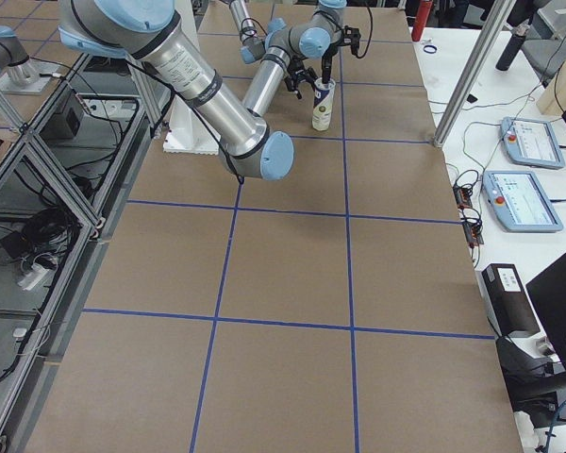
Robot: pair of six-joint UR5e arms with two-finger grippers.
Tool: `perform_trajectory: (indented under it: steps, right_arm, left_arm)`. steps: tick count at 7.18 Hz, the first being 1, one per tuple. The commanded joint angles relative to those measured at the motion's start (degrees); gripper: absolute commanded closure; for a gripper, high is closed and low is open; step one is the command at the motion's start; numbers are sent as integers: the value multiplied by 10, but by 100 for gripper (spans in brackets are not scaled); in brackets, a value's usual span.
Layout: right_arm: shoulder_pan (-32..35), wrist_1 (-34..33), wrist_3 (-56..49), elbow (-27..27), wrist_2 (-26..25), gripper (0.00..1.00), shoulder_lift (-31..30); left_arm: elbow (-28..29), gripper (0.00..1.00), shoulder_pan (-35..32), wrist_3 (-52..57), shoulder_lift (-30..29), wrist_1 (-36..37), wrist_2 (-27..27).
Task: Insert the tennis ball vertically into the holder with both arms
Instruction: 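Open the left gripper and pull it back from the can while the right gripper rises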
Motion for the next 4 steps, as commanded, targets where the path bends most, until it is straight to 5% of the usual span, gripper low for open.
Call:
perform_trajectory:
  steps: [1,3,4]
  right_arm:
    - [21,-11,-10,53,11,1,-52]
    - [84,-12,-42,78,65,1,-105]
    - [105,-12,-85,95,73,1,-150]
  left_arm:
    - [-69,1,-38,0,77,2,-76]
    - [-73,1,-181,-1,80,66,-250]
    - [-79,1,-309,2,71,176,-399]
